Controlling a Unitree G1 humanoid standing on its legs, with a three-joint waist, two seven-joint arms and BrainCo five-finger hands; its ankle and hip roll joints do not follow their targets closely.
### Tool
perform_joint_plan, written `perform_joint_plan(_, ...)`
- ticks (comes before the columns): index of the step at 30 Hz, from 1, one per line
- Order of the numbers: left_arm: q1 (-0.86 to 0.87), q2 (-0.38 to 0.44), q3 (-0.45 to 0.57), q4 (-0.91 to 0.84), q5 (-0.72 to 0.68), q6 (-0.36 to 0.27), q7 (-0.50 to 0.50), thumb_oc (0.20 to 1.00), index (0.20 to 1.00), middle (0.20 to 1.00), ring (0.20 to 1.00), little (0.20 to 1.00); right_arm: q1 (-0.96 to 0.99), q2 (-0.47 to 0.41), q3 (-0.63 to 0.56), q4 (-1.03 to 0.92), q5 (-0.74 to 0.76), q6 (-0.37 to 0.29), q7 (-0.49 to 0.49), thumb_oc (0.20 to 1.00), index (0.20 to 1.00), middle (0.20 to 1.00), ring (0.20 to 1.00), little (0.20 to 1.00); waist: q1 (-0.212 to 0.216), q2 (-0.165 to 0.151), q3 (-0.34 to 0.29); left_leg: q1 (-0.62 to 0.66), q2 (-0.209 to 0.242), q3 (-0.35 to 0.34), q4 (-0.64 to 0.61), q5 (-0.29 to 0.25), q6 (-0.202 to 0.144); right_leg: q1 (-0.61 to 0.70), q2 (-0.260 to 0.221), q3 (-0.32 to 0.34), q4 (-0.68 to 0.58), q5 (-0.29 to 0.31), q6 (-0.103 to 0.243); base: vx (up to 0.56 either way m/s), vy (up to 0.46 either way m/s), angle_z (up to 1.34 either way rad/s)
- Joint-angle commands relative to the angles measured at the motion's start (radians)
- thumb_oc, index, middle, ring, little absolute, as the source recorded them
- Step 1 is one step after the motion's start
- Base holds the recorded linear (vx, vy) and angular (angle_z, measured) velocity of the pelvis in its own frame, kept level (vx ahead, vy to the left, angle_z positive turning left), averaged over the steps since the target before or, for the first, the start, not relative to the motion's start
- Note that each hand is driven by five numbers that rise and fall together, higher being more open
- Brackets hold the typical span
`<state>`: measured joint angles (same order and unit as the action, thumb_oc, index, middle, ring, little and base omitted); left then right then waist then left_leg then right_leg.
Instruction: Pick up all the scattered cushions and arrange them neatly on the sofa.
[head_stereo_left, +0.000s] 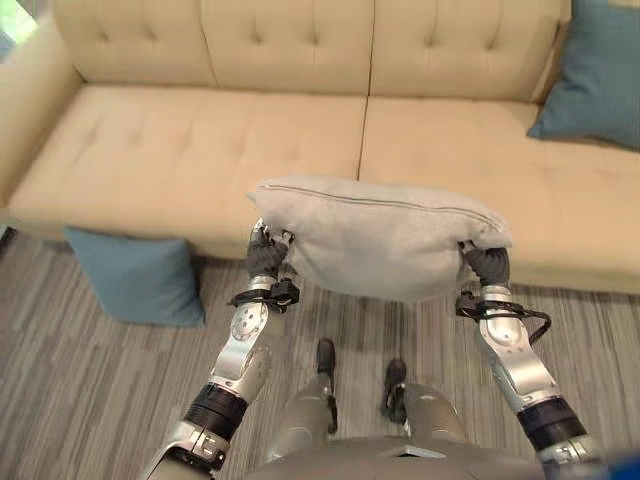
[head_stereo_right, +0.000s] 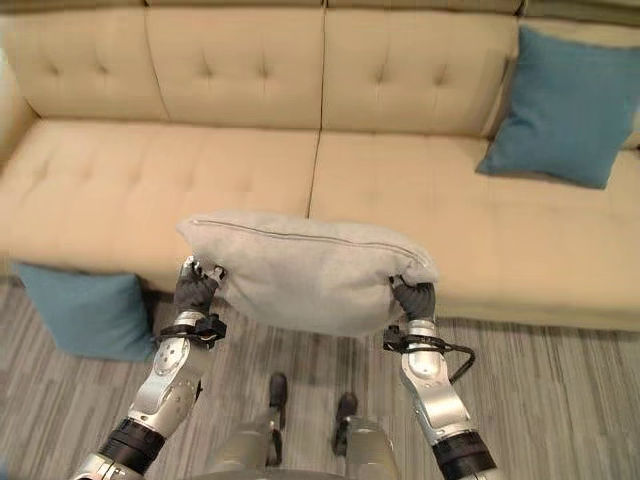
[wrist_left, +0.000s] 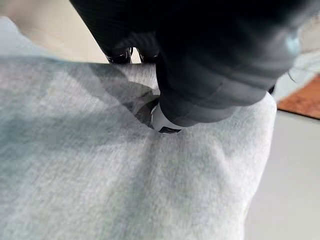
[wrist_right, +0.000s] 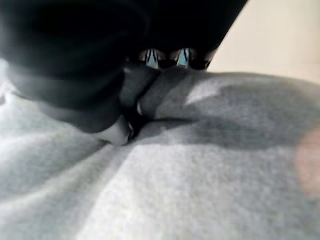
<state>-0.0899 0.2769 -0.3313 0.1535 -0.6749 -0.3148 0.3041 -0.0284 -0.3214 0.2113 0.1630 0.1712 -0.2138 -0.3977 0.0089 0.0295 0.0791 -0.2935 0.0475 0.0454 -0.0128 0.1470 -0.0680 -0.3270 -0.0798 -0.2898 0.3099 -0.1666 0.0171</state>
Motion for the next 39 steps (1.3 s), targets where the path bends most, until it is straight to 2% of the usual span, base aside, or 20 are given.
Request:
perform_joint_plan(1,-0.131,-0.023,-0.054,-0.037,0.063,-0.029,-0.097,0.200,0.200,0.200,0.200,0.200,-0.126,0.025,0.028,-0.084,-0.055,-0.084,0.063,0.200,0.200,0.200,0.200,0.200,-0.007,-0.081,0.015,0.040,-0.032,-0.011,0.119,-0.134,-0.025,0.170,-0.012,-0.005,-0.291,0.162,0.121,0.21,-0.072,0.00)
perform_joint_plan(4,-0.106,-0.030,-0.054,-0.030,0.063,-0.022,-0.102,0.200,0.200,0.200,0.200,0.200,-0.094,0.014,0.000,-0.107,-0.058,-0.082,0.073,0.200,0.200,0.200,0.200,0.200,-0.013,-0.088,-0.005,0.082,-0.028,-0.002,0.129,-0.152,-0.018,0.234,-0.009,-0.001,-0.318,0.155,0.119,0.15,-0.010,0.02)
perform_joint_plan(5,-0.105,-0.031,-0.057,-0.028,0.064,-0.022,-0.103,0.200,0.200,0.200,0.200,0.200,-0.090,0.013,-0.007,-0.108,-0.057,-0.082,0.071,0.200,0.200,0.200,0.200,0.200,-0.015,-0.088,-0.009,0.081,-0.027,0.008,0.120,-0.142,-0.020,0.246,-0.011,-0.005,-0.323,0.153,0.118,0.11,0.074,0.24)
perform_joint_plan(6,-0.128,-0.027,-0.061,-0.019,0.076,-0.018,-0.090,0.200,0.200,0.200,0.200,0.200,-0.111,0.017,-0.022,-0.104,-0.036,-0.084,0.048,0.200,0.200,0.200,0.200,0.200,-0.008,-0.091,-0.005,0.002,-0.042,0.046,0.128,-0.106,-0.029,0.249,-0.010,0.002,-0.322,0.153,0.119,0.07,0.074,0.46)
perform_joint_plan(7,-0.130,-0.027,-0.061,-0.019,0.076,-0.018,-0.090,0.200,0.200,0.200,0.200,0.200,-0.112,0.017,-0.023,-0.103,-0.036,-0.084,0.048,0.200,0.200,0.200,0.200,0.200,-0.007,-0.091,-0.008,-0.004,-0.042,0.047,0.132,-0.108,-0.029,0.244,-0.010,0.003,-0.320,0.152,0.119,0.17,0.161,0.60)
perform_joint_plan(9,-0.072,-0.010,-0.041,-0.047,0.089,-0.007,-0.105,0.200,0.200,0.200,0.200,0.200,-0.090,0.025,-0.023,-0.109,-0.046,-0.070,0.071,0.200,0.200,0.200,0.200,0.200,0.003,-0.083,-0.046,0.056,-0.047,0.027,0.074,-0.124,-0.003,0.268,-0.010,0.021,-0.289,0.125,0.129,0.37,0.234,-0.14)
perform_joint_plan(12,-0.054,0.001,-0.035,-0.058,0.098,0.002,-0.110,0.200,0.200,0.200,0.200,0.200,-0.083,0.041,-0.016,-0.115,-0.046,-0.067,0.085,0.200,0.200,0.200,0.200,0.200,0.019,-0.084,-0.042,0.106,-0.052,0.046,0.067,-0.146,0.013,0.295,-0.029,0.038,-0.268,0.114,0.143,0.21,0.171,-0.62)
perform_joint_plan(13,-0.046,0.006,-0.033,-0.064,0.106,0.008,-0.111,0.200,0.200,0.200,0.200,0.200,-0.077,0.046,-0.018,-0.113,-0.048,-0.066,0.091,0.200,0.200,0.200,0.200,0.200,0.023,-0.083,-0.041,0.122,-0.053,0.053,0.062,-0.154,0.021,0.292,-0.038,0.044,-0.242,0.114,0.149,0.14,0.259,-0.38)
perform_joint_plan(14,-0.034,0.025,-0.023,-0.080,0.107,0.013,-0.111,0.200,0.200,0.200,0.200,0.200,-0.088,0.056,-0.009,-0.116,-0.046,-0.064,0.105,0.200,0.200,0.200,0.200,0.200,0.027,-0.071,-0.022,0.149,-0.048,0.064,0.060,-0.165,0.048,0.239,-0.064,0.069,-0.099,0.132,0.164,0.09,0.221,-0.23)
perform_joint_plan(17,-0.035,0.032,-0.016,-0.086,0.114,0.011,-0.106,0.200,0.200,0.200,0.200,0.200,-0.099,0.064,0.005,-0.118,-0.045,-0.067,0.111,0.200,0.200,0.200,0.200,0.200,0.025,-0.053,-0.006,0.164,-0.041,0.070,0.056,-0.173,0.064,0.170,-0.067,0.086,0.015,0.136,0.166,0.05,0.174,-0.36)
perform_joint_plan(21,-0.034,0.022,-0.014,-0.083,0.119,0.005,-0.105,0.200,0.200,0.200,0.200,0.200,-0.117,0.067,0.022,-0.114,-0.046,-0.065,0.115,0.200,0.200,0.200,0.200,0.200,0.018,-0.054,-0.016,0.199,-0.055,0.072,0.027,-0.182,0.064,0.148,-0.049,0.081,-0.080,0.137,0.150,0.14,0.032,-0.24)
perform_joint_plan(22,-0.038,0.016,-0.015,-0.080,0.117,0.003,-0.104,0.200,0.200,0.200,0.200,0.200,-0.133,0.060,0.029,-0.109,-0.041,-0.065,0.115,0.200,0.200,0.200,0.200,0.200,0.011,-0.060,-0.020,0.214,-0.066,0.071,0.017,-0.188,0.063,0.138,-0.032,0.078,-0.177,0.163,0.150,0.21,-0.031,-0.12)
perform_joint_plan(24,-0.044,0.006,-0.014,-0.072,0.116,0.002,-0.102,0.200,0.200,0.200,0.200,0.200,-0.144,0.056,0.034,-0.105,-0.040,-0.062,0.113,0.200,0.200,0.200,0.200,0.200,0.006,-0.067,-0.021,0.238,-0.081,0.059,0.012,-0.203,0.062,0.127,-0.017,0.076,-0.251,0.196,0.156,0.19,-0.057,-0.16)
perform_joint_plan(28,-0.049,-0.017,-0.023,-0.061,0.102,-0.008,-0.119,0.200,0.200,0.200,0.200,0.200,-0.124,0.044,0.009,-0.113,-0.055,-0.066,0.105,0.200,0.200,0.200,0.200,0.200,0.002,-0.083,-0.027,0.246,-0.087,0.034,0.039,-0.235,0.042,0.174,-0.009,0.088,-0.316,0.222,0.158,0.18,-0.156,0.29)
perform_joint_plan(29,-0.047,-0.025,-0.029,-0.062,0.089,-0.004,-0.130,0.200,0.200,0.200,0.200,0.200,-0.101,0.038,-0.011,-0.117,-0.051,-0.067,0.103,0.200,0.200,0.200,0.200,0.200,-0.008,-0.085,-0.027,0.224,-0.072,0.014,0.116,-0.263,0.027,0.208,-0.005,0.073,-0.334,0.214,0.148,0.19,-0.214,0.68)
perform_joint_plan(32,-0.060,-0.033,-0.042,-0.052,0.078,-0.002,-0.134,0.200,0.200,0.200,0.200,0.200,-0.099,0.027,-0.020,-0.119,-0.045,-0.070,0.099,0.200,0.200,0.200,0.200,0.200,-0.010,-0.095,-0.017,0.147,-0.062,0.004,0.262,-0.287,0.008,0.232,-0.009,0.064,-0.340,0.197,0.127,0.08,-0.122,0.60)
perform_joint_plan(34,-0.072,-0.039,-0.051,-0.046,0.077,0.002,-0.135,0.200,0.200,0.200,0.200,0.200,-0.102,0.017,-0.027,-0.114,-0.032,-0.071,0.098,0.200,0.200,0.200,0.200,0.200,-0.008,-0.101,-0.006,0.060,-0.048,0.003,0.317,-0.277,0.006,0.258,-0.008,0.061,-0.346,0.174,0.115,0.11,-0.027,0.29)
perform_joint_plan(36,-0.078,-0.038,-0.056,-0.037,0.080,0.010,-0.138,0.200,0.200,0.200,0.200,0.200,-0.102,0.014,-0.035,-0.115,-0.029,-0.070,0.099,0.200,0.200,0.200,0.200,0.200,-0.007,-0.099,-0.014,0.050,-0.034,0.014,0.258,-0.249,0.006,0.265,-0.004,0.055,-0.349,0.168,0.119,0.17,0.060,0.18)
perform_joint_plan(37,-0.089,-0.037,-0.064,-0.029,0.082,0.016,-0.134,0.200,0.200,0.200,0.200,0.200,-0.105,0.014,-0.036,-0.109,-0.027,-0.068,0.094,0.200,0.200,0.200,0.200,0.200,0.000,-0.094,-0.017,0.025,-0.030,0.023,0.176,-0.192,-0.002,0.276,0.006,0.056,-0.353,0.156,0.121,0.20,0.091,0.05)
perform_joint_plan(39,-0.094,-0.036,-0.064,-0.034,0.084,0.016,-0.130,0.200,0.200,0.200,0.200,0.200,-0.107,0.016,-0.042,-0.103,-0.020,-0.066,0.086,0.200,0.200,0.200,0.200,0.200,0.010,-0.090,-0.014,-0.010,-0.033,0.026,0.135,-0.159,-0.013,0.290,0.012,0.057,-0.352,0.135,0.118,0.19,0.110,0.06)
